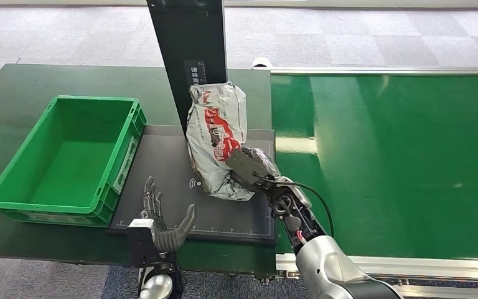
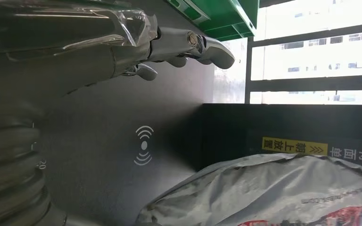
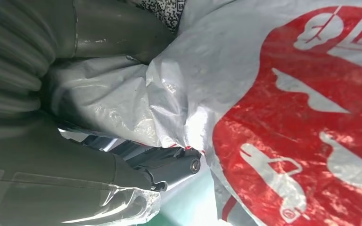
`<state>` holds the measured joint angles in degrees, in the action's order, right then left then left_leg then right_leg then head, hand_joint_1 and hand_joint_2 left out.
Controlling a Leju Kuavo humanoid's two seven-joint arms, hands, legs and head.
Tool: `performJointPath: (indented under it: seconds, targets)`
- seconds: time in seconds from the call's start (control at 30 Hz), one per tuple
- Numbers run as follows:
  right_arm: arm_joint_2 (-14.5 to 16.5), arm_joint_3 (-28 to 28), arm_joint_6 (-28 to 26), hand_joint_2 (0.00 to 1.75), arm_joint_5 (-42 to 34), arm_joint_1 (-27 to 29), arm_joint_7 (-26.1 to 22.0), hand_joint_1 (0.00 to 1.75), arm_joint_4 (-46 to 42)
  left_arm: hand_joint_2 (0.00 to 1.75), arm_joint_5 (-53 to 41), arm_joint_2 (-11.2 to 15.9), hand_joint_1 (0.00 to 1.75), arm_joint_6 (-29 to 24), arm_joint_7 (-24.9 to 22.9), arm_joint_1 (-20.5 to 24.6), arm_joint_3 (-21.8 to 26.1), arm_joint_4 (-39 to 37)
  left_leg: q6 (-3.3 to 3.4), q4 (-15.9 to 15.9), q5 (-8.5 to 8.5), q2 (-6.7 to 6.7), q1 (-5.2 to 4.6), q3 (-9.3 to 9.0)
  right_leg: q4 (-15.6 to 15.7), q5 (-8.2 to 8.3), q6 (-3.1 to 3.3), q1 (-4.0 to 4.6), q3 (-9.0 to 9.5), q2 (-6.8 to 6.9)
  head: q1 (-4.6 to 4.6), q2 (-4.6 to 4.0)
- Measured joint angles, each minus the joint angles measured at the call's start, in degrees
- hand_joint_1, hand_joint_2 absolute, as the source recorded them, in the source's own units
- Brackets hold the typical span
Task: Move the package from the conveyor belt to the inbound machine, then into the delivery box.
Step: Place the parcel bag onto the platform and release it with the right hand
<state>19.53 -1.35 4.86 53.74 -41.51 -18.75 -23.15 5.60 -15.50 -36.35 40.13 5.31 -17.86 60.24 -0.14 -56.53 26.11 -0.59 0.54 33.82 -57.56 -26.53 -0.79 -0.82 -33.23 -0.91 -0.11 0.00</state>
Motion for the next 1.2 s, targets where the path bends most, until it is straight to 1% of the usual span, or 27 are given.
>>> performJointPath:
  seconds: [0.07, 0.17, 0.23, 0.3, 0.37, 0.47, 0.6, 0.73, 0.8, 1.0, 1.2]
  targets:
    - [0.6, 3.8, 0.8, 1.75, -6.5, 1.6, 0.6, 1.75, -1.0, 1.75, 0.2, 0.0, 0.00, 0.0, 0.0, 0.0, 0.0, 0.0, -0.01, 0.0, 0.01, 0.02, 0.01, -0.01, 0.0, -0.01, 0.01, 0.03, -0.02, -0.03, -0.01, 0.00]
    - [1.3, 12.5, -0.4, 1.75, -16.2, 4.5, 3.0, 1.75, -3.3, 1.75, 0.6, 0.0, 0.00, 0.2, 0.0, 0.0, 0.0, 0.0, -0.05, 0.0, 0.04, 0.01, 0.03, -0.01, 0.0, -0.04, 0.06, 0.06, -0.03, -0.03, -0.01, 0.00]
    - [1.5, 18.1, -2.0, 1.75, -19.4, 5.9, 4.3, 1.75, -4.3, 1.75, 0.7, 0.0, 0.00, 0.3, 0.0, 0.0, 0.0, 0.0, -0.08, 0.0, 0.05, 0.02, 0.03, 0.00, 0.0, -0.06, 0.08, 0.06, -0.04, -0.03, -0.01, 0.00]
    - [1.5, 21.8, -3.5, 1.75, -20.3, 6.9, 4.7, 0.87, -4.8, 1.75, 0.9, 0.0, 0.00, 0.3, 0.0, 0.0, 0.0, 0.0, -0.08, 0.0, 0.05, 0.01, 0.03, 0.00, 0.0, -0.07, 0.08, 0.06, -0.03, -0.01, 0.00, 0.00]
    - [1.4, 24.0, -4.9, 1.75, -20.6, 7.5, 4.9, 0.00, -5.2, 1.75, 1.1, 0.0, 0.00, 0.3, 0.0, 0.0, 0.0, 0.0, -0.08, 0.0, 0.05, 0.00, 0.02, 0.00, 0.0, -0.07, 0.08, 0.05, -0.02, -0.01, 0.01, 0.00]
    - [1.4, 25.7, -6.7, 1.75, -20.5, 8.1, 5.1, 0.00, -5.9, 1.75, 1.2, 0.0, 0.00, -0.2, 0.0, 0.0, 0.0, 0.0, -0.07, 0.0, 0.05, 0.00, 0.01, 0.00, 0.0, -0.06, 0.08, 0.04, -0.01, -0.01, -0.01, 0.00]
    - [1.4, 26.2, -7.5, 1.75, -19.4, 8.6, 4.7, 0.00, -6.6, 1.75, 2.3, 0.0, 0.00, -1.7, 0.0, 0.0, 0.0, 0.1, -0.07, 0.0, 0.05, -0.01, 0.02, -0.01, 0.0, -0.05, 0.08, 0.04, 0.00, -0.01, 0.00, 0.00]
    - [1.4, 26.7, -8.0, 1.75, -19.1, 9.7, 1.3, 0.00, -7.7, 1.75, 1.8, 0.0, 0.00, -3.0, 0.0, -0.1, 0.1, 0.2, -0.08, 0.0, 0.05, -0.01, 0.02, -0.01, 0.0, -0.06, 0.08, 0.05, -0.01, -0.01, 0.01, 0.00]
    - [1.4, 26.8, -9.3, 1.75, -19.2, 10.4, -0.2, 0.00, -8.8, 1.75, 0.7, 0.0, 0.00, -3.1, 0.0, -0.3, 0.3, 0.6, -0.08, 0.0, 0.05, -0.01, 0.03, 0.00, 0.0, -0.06, 0.08, 0.06, -0.01, -0.01, 0.01, 0.00]
    - [1.2, 25.4, -15.7, 1.75, -20.4, 13.6, -2.7, 0.00, -14.6, 1.75, -3.6, 0.0, 0.00, -3.2, 0.0, -1.8, 1.4, 2.6, -0.08, 0.0, 0.07, -0.01, 0.02, 0.00, 0.0, -0.07, 0.09, 0.05, -0.01, 0.00, 0.01, 0.00]
    - [0.9, 20.8, -25.8, 1.75, -22.5, 18.5, -6.3, 0.00, -24.5, 1.75, -9.3, -0.3, 0.00, -3.3, 0.0, -4.6, 3.8, 4.0, -0.09, 0.0, 0.08, -0.01, 0.02, 0.01, 0.0, -0.07, 0.09, 0.05, 0.00, 0.00, 0.03, 0.00]
